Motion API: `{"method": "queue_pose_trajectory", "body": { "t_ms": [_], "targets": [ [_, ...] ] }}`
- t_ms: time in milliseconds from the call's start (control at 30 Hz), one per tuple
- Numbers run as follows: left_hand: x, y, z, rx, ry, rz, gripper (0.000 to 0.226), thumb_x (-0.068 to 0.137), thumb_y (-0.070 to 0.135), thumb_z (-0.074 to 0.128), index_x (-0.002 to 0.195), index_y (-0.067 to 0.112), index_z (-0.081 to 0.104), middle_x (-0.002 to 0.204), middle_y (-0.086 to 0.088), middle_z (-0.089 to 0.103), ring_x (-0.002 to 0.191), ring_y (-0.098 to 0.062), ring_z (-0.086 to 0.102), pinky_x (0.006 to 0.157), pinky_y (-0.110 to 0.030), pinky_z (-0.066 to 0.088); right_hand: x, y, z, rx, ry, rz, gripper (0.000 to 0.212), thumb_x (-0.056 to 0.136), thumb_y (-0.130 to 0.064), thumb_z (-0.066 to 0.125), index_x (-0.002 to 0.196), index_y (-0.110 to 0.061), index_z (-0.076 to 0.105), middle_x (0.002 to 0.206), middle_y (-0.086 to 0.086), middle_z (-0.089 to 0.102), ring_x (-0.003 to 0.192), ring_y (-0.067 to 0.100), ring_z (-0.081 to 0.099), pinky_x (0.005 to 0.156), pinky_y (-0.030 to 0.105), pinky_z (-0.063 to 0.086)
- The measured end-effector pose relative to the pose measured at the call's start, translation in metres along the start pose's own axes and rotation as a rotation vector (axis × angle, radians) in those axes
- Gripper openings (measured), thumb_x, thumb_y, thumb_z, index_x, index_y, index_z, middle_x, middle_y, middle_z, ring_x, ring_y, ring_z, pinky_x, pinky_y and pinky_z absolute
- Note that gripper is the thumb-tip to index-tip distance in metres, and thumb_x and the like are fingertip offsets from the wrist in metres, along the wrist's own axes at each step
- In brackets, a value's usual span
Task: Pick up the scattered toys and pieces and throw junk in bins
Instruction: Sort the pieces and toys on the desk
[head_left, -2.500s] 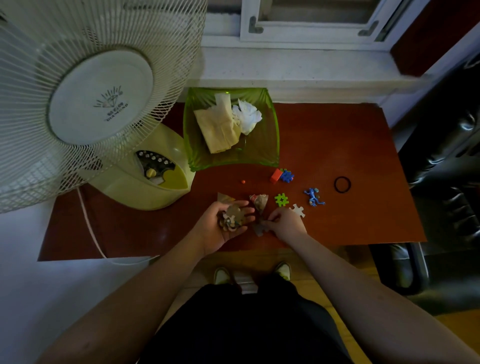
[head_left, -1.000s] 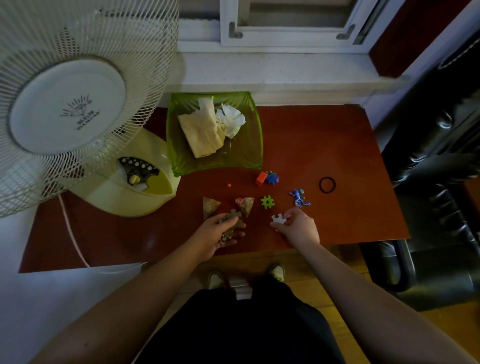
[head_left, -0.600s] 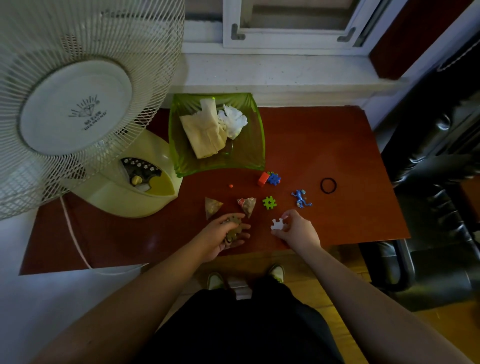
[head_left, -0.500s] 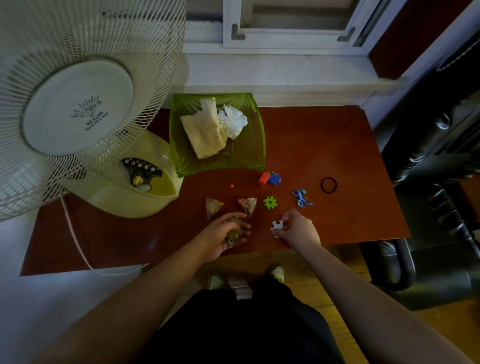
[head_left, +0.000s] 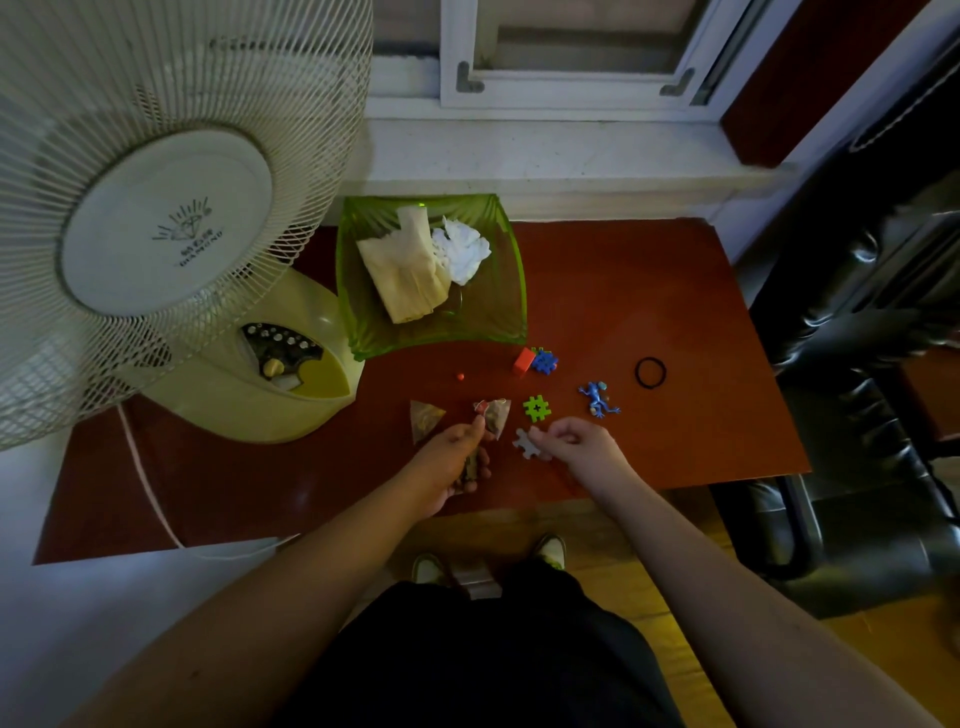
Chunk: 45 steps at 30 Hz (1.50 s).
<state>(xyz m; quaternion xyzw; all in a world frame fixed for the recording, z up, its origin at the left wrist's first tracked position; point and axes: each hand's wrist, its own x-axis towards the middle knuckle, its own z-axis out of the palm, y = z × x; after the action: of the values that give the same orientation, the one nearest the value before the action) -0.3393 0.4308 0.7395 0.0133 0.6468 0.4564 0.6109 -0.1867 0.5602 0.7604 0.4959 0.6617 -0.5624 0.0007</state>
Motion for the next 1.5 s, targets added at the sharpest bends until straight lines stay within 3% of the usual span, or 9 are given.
{"method": "queue_pose_trajectory", "body": {
  "t_ms": [167,333,567,733,867,1033,1167,1333,1500],
  "targets": [
    [-0.003,0.003,0.004,-0.104,-0.034,-0.058,0.048,0.089,0.060,0.049,0.108,0.019,0.064,0.082,-0.005,0.060,0.069,-0.015,0.056,0.055,-0.026,0.040,-0.008,-0.014,0.012,0.175,-0.210,-0.043,0.023,0.085,-0.034,0.072,0.077,-0.017,0.059,0.058,0.005,0.051,0.040,0.013,0.034,0.040,0.022,0.026],
    [-0.005,0.001,0.000,-0.279,-0.166,-0.124,0.064,0.087,0.068,0.044,0.119,0.016,0.064,0.104,-0.011,0.067,0.089,-0.021,0.061,0.055,-0.030,0.049,-0.012,-0.026,0.025,-0.107,-0.185,-0.138,0.023,0.085,-0.038,0.070,0.084,-0.015,0.066,0.053,-0.007,0.054,0.043,0.008,0.043,0.045,0.021,0.033],
    [-0.017,-0.001,-0.003,-0.290,-0.195,-0.046,0.021,0.095,0.036,0.053,0.106,0.022,0.065,0.092,-0.004,0.066,0.078,-0.015,0.062,0.056,-0.024,0.048,-0.010,-0.032,0.031,-0.260,-0.078,-0.225,0.020,0.089,-0.041,0.064,0.095,-0.022,0.068,0.070,-0.002,0.068,0.046,-0.001,0.050,0.047,0.017,0.035],
    [-0.019,-0.007,-0.014,-0.462,-0.175,0.051,0.017,0.094,0.017,0.056,0.092,0.019,0.074,0.088,-0.005,0.068,0.075,-0.015,0.064,0.053,-0.022,0.050,-0.015,-0.045,0.034,0.640,-0.078,0.121,0.019,0.098,-0.023,0.052,0.095,-0.010,0.065,0.069,0.004,0.056,0.045,0.010,0.036,0.036,0.020,0.025],
    [-0.021,-0.009,-0.021,-0.519,-0.138,0.083,0.014,0.092,0.011,0.057,0.098,0.015,0.070,0.091,-0.008,0.071,0.080,-0.016,0.069,0.055,-0.022,0.053,-0.011,-0.049,0.029,1.040,-0.120,0.360,0.025,0.099,-0.025,0.048,0.086,-0.006,0.059,0.067,0.005,0.056,0.043,0.007,0.042,0.037,0.016,0.032],
    [-0.018,-0.011,-0.019,-0.543,-0.090,0.107,0.010,0.094,0.015,0.055,0.095,0.013,0.065,0.087,-0.007,0.068,0.075,-0.014,0.067,0.055,-0.022,0.051,0.000,-0.040,0.025,1.210,-0.177,0.450,0.025,0.097,-0.025,0.051,0.086,-0.003,0.057,0.076,0.012,0.061,0.049,0.013,0.058,0.045,0.020,0.051],
    [-0.016,-0.010,-0.012,-0.641,-0.046,0.105,0.019,0.096,0.028,0.053,0.090,0.012,0.062,0.079,-0.006,0.064,0.070,-0.015,0.061,0.053,-0.021,0.048,0.005,-0.039,0.020,1.299,-0.192,0.477,0.032,0.097,-0.028,0.052,0.109,0.002,0.057,0.111,0.021,0.061,0.088,0.023,0.067,0.061,0.029,0.060],
    [-0.013,-0.010,-0.004,-0.768,-0.037,0.112,0.034,0.098,0.032,0.045,0.085,0.008,0.064,0.078,-0.009,0.064,0.070,-0.020,0.062,0.057,-0.027,0.049,0.012,-0.042,0.013,1.247,-0.306,0.438,0.041,0.098,-0.033,0.048,0.119,0.001,0.059,0.118,0.022,0.063,0.110,0.026,0.063,0.072,0.032,0.060],
    [-0.015,-0.010,0.002,-0.835,0.027,0.151,0.019,0.090,0.026,0.049,0.083,0.011,0.060,0.077,-0.007,0.055,0.068,-0.020,0.056,0.064,-0.034,0.047,0.021,-0.050,0.007,1.145,-0.333,0.467,0.037,0.098,-0.032,0.050,0.113,-0.001,0.062,0.106,0.019,0.066,0.095,0.023,0.066,0.066,0.031,0.060]
  ]
}}
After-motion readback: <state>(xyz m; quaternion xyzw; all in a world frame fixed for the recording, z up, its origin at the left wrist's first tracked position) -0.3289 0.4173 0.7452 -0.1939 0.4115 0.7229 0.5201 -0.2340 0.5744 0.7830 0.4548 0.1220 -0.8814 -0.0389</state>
